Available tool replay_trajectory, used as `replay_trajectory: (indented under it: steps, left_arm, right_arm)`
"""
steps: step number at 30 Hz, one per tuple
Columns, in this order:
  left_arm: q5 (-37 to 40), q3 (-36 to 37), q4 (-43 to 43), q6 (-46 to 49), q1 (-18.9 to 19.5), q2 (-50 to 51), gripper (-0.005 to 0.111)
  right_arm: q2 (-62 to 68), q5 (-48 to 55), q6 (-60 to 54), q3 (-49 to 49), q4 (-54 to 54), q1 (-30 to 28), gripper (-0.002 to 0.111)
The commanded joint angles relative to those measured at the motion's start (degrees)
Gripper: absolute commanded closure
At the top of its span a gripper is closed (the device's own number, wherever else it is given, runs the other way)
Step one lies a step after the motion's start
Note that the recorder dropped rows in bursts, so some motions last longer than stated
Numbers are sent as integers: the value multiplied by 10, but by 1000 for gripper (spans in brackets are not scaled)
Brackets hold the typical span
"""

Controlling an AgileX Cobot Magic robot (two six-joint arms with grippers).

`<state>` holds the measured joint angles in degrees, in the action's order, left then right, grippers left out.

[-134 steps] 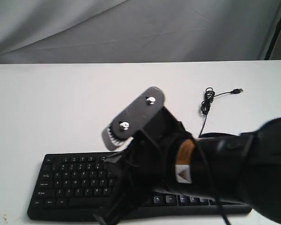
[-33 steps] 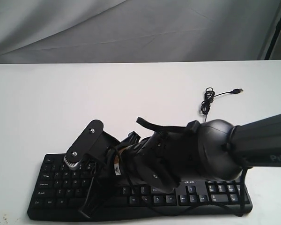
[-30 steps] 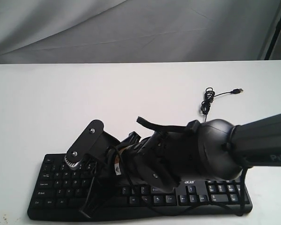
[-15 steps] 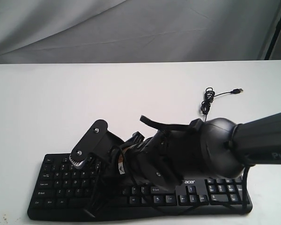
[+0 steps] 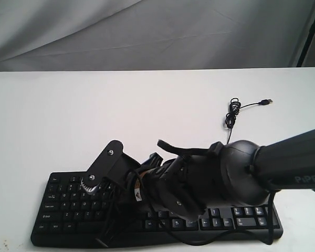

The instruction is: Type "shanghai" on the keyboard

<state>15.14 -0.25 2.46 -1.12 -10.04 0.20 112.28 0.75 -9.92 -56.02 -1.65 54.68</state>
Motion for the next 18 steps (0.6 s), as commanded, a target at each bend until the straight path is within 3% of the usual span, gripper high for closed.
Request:
replay_trajectory:
  steps: [1,18]
  left_arm:
    - [-2,2,0,-2,-2,-2,107]
    - [-2,2,0,-2,-2,-2,107]
  right_arm:
    - [1,-1,0,3,-1,1,108]
    - [7,14,-1,3,-4,1,108]
